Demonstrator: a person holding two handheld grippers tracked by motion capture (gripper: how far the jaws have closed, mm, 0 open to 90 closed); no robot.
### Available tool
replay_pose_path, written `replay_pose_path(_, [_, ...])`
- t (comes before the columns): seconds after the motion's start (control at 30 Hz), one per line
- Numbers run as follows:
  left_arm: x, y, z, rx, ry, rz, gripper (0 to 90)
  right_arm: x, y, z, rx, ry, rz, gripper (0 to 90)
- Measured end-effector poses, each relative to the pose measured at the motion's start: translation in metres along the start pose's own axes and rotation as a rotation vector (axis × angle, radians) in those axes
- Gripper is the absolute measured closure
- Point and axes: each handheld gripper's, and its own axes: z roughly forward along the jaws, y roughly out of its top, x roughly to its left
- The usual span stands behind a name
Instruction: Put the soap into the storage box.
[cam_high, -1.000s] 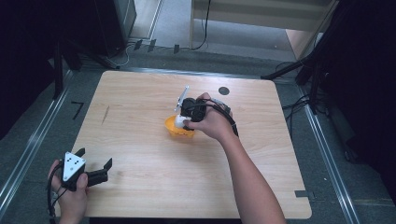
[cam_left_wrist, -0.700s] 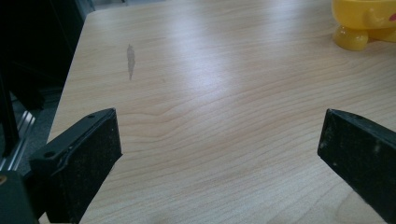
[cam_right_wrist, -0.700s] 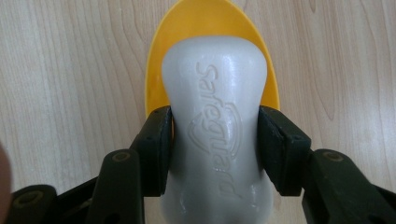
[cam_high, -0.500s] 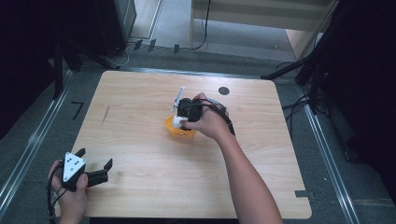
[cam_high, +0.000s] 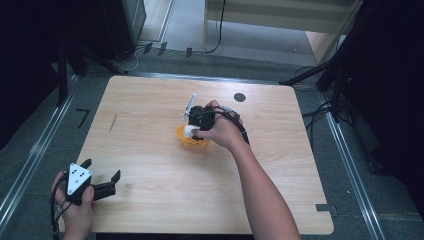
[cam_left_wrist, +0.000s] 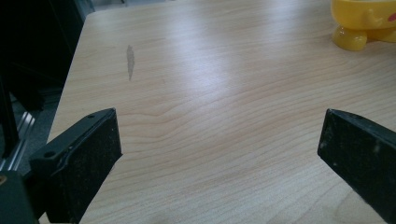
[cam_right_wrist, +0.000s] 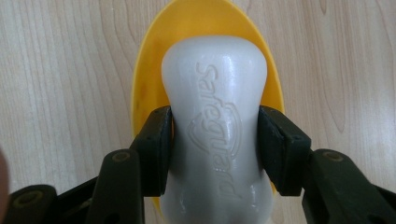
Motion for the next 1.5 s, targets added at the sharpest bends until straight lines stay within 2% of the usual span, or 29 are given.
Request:
replay_pose_path(0.53, [0.000,0.000,0.000,0.002,-0.003,0.000,0.0,-0.001,0.001,0.008,0.021,0.017,0.001,50.1])
replay_pose_path(0.8, [0.000,0.000,0.000,0.003,-0.001,0.001,0.0,-0.004,-0.001,0.011,0.001,0.025,-0.005,50.0])
replay_pose_path(0.9, [0.000,0.000,0.000,0.003,0.000,0.003,0.0,-0.003,-0.002,0.011,0.009,0.040,0.007,49.9])
replay_pose_path(1.03, [0.000,0.000,0.000,0.003,0.000,0.002,0.0,-0.004,-0.003,0.012,0.012,0.033,0.001,48.9])
replay_pose_path(1.13, [0.000,0.000,0.000,0.002,0.000,0.002,0.0,-0.006,-0.004,0.007,-0.011,0.027,0.030,44.9])
replay_pose_path(1.23, [0.000,0.000,0.000,0.003,0.000,0.004,0.0,-0.007,-0.006,0.001,-0.026,0.037,0.056,44.6])
replay_pose_path(1.5, [-0.001,0.000,0.000,0.003,0.004,0.004,0.0,-0.009,-0.014,-0.013,-0.053,0.019,0.077,43.2])
